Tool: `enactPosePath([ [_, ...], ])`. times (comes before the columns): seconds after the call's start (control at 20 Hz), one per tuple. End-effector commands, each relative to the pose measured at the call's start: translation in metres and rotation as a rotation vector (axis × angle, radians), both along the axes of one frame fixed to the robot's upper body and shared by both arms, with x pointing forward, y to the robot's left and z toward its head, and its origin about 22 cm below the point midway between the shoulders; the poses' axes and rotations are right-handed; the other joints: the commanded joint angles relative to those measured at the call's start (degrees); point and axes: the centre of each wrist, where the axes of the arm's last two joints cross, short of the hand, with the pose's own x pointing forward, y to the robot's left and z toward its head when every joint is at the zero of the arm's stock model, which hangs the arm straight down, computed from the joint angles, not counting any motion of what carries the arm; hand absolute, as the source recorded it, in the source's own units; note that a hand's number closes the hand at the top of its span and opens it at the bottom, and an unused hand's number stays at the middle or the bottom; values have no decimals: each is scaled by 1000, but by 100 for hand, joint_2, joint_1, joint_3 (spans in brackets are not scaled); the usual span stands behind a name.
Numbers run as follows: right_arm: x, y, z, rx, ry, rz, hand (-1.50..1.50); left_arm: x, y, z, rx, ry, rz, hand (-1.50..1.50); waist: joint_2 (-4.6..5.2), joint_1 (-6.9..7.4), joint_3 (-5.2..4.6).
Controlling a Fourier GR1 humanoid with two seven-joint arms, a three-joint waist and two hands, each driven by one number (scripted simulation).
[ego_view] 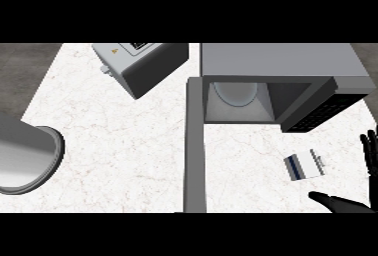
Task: Pick up the milk, place it into the microwave and close the microwave
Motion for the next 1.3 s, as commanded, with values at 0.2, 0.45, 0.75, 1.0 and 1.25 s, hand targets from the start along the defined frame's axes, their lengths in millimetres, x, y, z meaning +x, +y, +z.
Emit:
enactPosePath([
  [0.2, -7, -22, -64, -3, 100, -52, -150, -26, 2, -5, -15, 12, -2, -150, 2, 1, 1],
  [0.45, -14, -34, -113, -34, 151, -59, -150, -36, 12, 2, -14, -17, -1, -150, 4, 23, 4],
  [0.75, -10, -56, -141, -93, 157, -65, -150, -42, 1, 6, 8, -7, -1, -150, 11, 21, 7],
  [1.0, -4, -59, -160, -119, 183, -34, -150, -56, 15, -2, 9, -7, 6, -150, 9, 44, 6],
  [1.25, 7, -53, -175, -55, 152, -31, -150, -52, 23, 3, -18, -18, -18, -150, 23, 75, 15],
])
